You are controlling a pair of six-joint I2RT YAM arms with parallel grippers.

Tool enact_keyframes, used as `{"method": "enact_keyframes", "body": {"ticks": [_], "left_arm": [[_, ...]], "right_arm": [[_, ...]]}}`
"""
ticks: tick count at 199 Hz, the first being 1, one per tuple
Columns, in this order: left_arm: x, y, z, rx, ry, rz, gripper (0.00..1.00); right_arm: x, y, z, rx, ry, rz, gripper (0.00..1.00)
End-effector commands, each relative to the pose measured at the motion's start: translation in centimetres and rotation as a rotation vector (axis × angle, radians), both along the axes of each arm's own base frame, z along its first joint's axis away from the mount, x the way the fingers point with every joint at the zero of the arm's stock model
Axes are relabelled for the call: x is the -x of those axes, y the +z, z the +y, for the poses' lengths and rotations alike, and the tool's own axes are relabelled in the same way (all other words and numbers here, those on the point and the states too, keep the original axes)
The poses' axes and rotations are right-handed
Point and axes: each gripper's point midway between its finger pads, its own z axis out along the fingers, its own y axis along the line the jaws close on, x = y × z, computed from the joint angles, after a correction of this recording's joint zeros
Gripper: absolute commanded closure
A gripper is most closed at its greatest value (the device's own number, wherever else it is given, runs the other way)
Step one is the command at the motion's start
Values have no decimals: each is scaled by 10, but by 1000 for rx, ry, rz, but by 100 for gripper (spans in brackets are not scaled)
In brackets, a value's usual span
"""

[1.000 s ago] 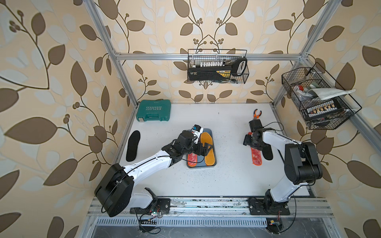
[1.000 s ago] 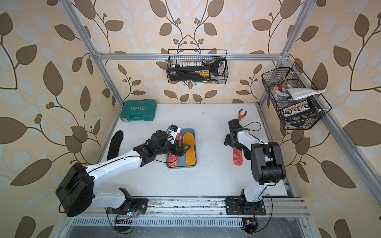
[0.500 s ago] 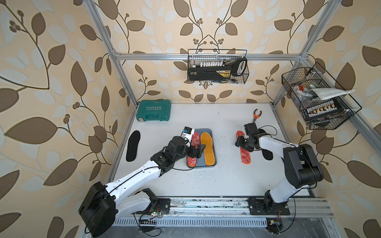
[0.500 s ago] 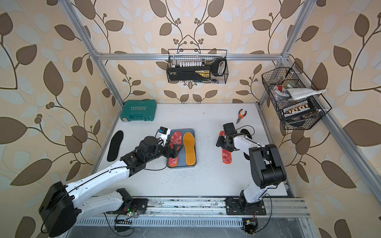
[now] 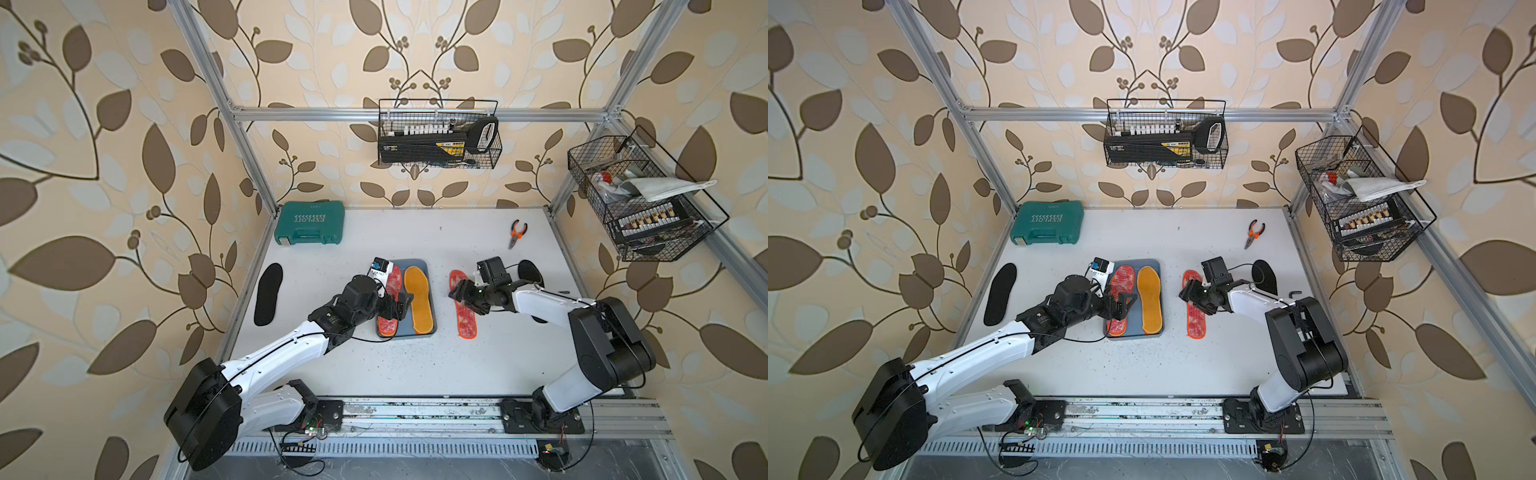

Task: Put the insoles into the storage box
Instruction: Pick up the insole from the center of the board.

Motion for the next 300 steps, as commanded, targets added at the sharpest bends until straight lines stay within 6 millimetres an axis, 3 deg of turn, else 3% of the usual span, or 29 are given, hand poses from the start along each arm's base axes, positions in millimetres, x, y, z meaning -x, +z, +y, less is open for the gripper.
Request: {"method": "enact_keyframes", "body": {"ticks": [1,26,44,69,140,185,231,246,300], "left_arm": [[-1,25,-8,40,-28,-41,1],[2,32,-11,59,-57,-54,1],[5,34,-14,67,-77,-56,1],[7,35,-16,76,-95,-59,1],[8,28,-16,72,-97,-42,2],[2,21,-25,66,-108,-12,3],[-1,18,-30,64,-115,-4,3],[-2,18,-32,66,-119,-1,3],[-5,28,-46,125,-146,19,6]], "right_arm": [[13,22,-6,43,42,-11,33],[10,29,-38,210,28,-48,32],[8,21,-59,274,8,-26,34],[7,7,-71,304,12,15,37],[0,-20,-43,231,127,54,48],[1,-28,-38,280,150,66,59],[1,-30,-45,325,143,74,95],[1,-27,-44,325,146,67,100],[-1,-12,-39,206,143,25,100]]}}
